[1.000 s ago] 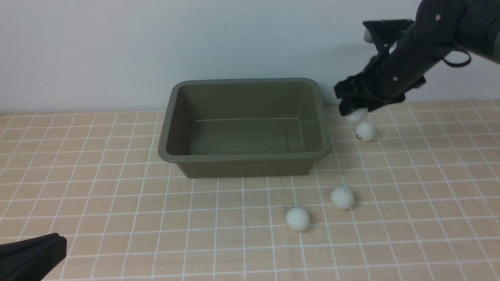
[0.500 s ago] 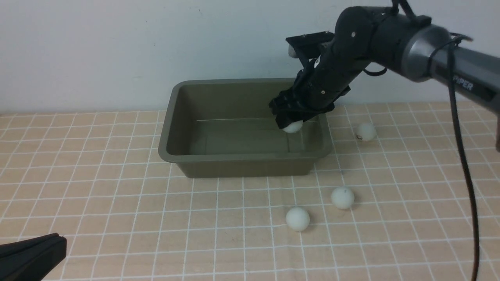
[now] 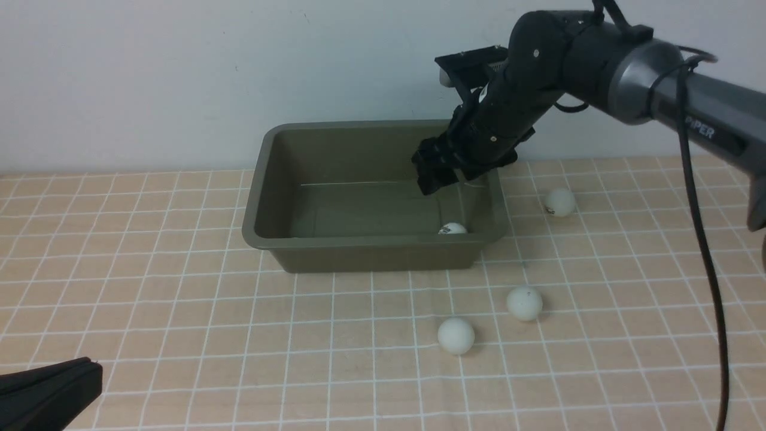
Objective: Put the table tennis balls into the box on the light coffee tablecloth.
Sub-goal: 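Release the ping pong ball into the bin and lift the gripper away, then reach for and grasp a ping pong ball on the table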
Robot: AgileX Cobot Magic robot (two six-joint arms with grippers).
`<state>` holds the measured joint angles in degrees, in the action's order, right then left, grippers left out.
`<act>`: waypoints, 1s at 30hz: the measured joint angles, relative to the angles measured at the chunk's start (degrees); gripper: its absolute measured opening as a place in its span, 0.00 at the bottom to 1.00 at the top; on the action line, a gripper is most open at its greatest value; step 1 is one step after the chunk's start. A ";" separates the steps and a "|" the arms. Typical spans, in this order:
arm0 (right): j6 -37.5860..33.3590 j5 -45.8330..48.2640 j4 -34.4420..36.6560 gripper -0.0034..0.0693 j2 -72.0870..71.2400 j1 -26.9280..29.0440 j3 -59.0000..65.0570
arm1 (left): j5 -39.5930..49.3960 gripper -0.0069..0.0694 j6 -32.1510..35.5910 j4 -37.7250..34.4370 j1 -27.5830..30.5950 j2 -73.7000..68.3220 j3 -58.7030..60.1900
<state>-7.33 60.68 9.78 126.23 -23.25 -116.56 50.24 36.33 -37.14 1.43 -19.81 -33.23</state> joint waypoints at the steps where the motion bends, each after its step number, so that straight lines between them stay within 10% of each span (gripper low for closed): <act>1: 0.13 1.19 -1.51 0.76 -0.33 0.00 -1.59 | 0.00 0.00 0.00 0.00 0.00 0.00 0.00; 11: 6.62 10.83 -15.88 0.76 -2.94 2.71 -8.02 | -1.47 0.00 0.00 -0.06 0.00 0.00 0.05; 30: 9.79 2.71 -12.46 0.76 -3.21 10.18 7.70 | -1.47 0.00 0.89 -0.06 0.00 0.00 0.05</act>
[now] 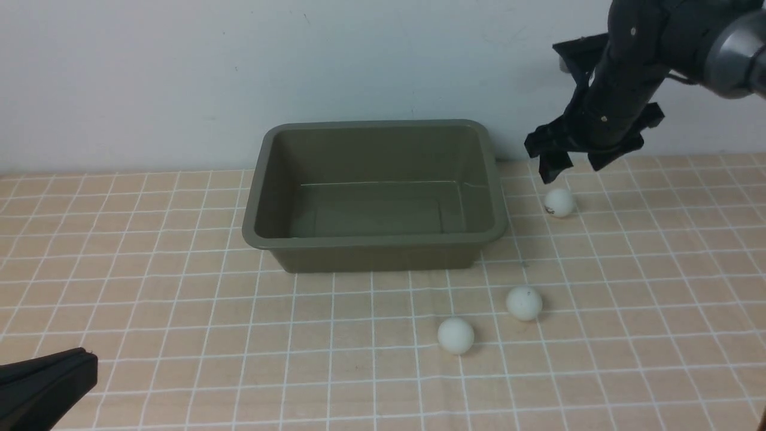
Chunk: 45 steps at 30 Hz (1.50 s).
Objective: Put the table tennis balls into the box on the light coffee tablecloth.
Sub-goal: 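Reach for and grasp a ping pong ball on the table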
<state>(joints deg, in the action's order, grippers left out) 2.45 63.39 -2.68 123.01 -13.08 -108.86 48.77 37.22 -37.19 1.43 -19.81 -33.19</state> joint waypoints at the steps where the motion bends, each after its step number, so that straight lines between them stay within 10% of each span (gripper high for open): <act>1: 0.12 -0.58 0.00 0.76 0.00 0.00 0.19 | 0.00 0.00 0.00 0.00 0.00 0.00 0.00; 45: 8.22 -18.82 -10.19 0.76 9.11 0.00 5.67 | 0.00 0.00 0.45 -3.75 0.00 0.00 0.00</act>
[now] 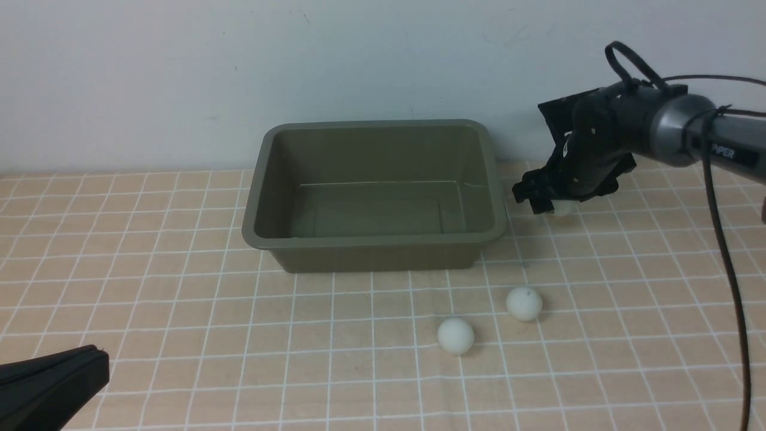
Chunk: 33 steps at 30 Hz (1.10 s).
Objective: Put the table tennis balls into the box on the light coffee tablecloth.
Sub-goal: 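Reach for and grasp a ping pong ball on the table, then release the ping pong ball into the bin and lift the gripper away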
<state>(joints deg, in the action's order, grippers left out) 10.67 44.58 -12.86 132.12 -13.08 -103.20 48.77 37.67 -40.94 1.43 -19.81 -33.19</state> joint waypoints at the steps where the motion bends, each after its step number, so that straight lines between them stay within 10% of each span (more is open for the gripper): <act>1: 0.17 0.00 -0.08 0.76 0.25 0.00 0.00 | 0.00 0.00 0.01 0.00 0.00 0.00 0.00; 10: 1.27 -0.84 -0.89 0.55 0.61 0.05 0.00 | 0.00 0.00 0.48 -0.17 0.00 0.00 0.00; 27: 1.39 3.12 -0.10 0.55 -7.04 0.05 -0.11 | -0.11 0.00 1.74 -0.17 0.00 0.00 0.00; 33: -4.31 4.10 10.77 0.55 -13.49 -0.51 -0.11 | -1.48 0.00 2.74 -0.17 0.00 0.00 0.00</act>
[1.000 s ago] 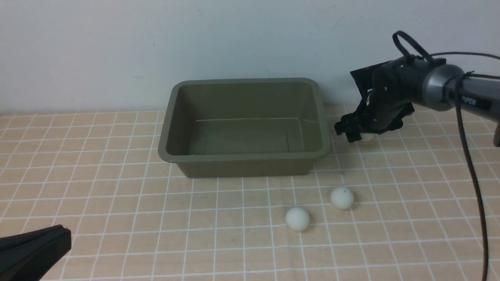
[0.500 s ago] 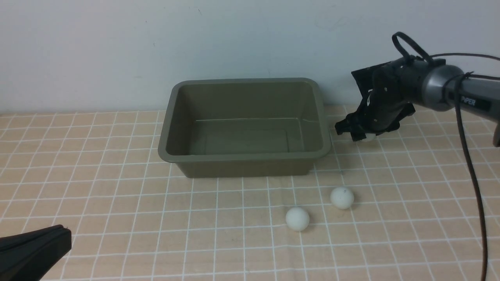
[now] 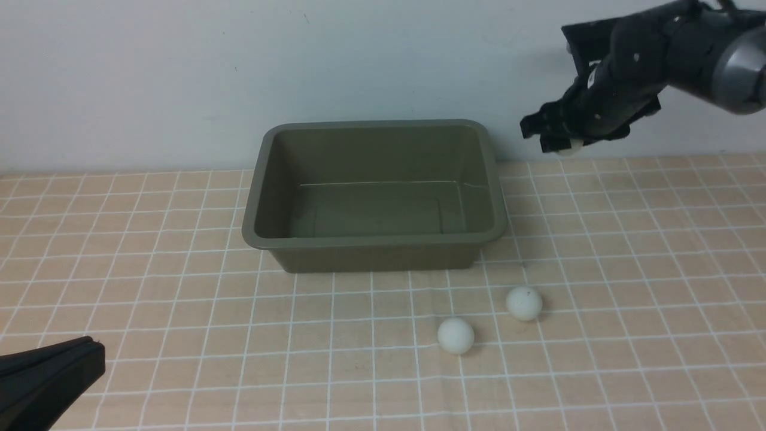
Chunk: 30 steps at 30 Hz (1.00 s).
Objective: Put the table tennis balls into the box on the light coffee tablecloth.
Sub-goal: 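Release the ping pong ball into the bin and lift the gripper away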
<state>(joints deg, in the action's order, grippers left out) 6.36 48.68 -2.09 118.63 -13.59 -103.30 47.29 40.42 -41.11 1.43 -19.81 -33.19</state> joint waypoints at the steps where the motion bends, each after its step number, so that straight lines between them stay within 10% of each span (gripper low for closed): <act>1: -1.59 0.00 2.09 0.55 -0.55 -0.16 0.00 | 0.01 0.00 0.05 0.00 0.00 0.00 0.00; 12: -22.10 0.69 27.91 0.55 0.82 -5.48 0.01 | -0.01 0.00 0.21 -0.23 0.00 0.05 0.00; 30: -26.01 1.84 29.85 0.70 4.84 -7.46 -0.32 | -0.01 0.00 0.21 -0.63 0.00 0.05 0.00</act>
<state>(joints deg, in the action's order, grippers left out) -19.65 50.52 27.76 123.47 -21.04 -103.62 47.27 40.62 -41.74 1.43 -19.76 -33.19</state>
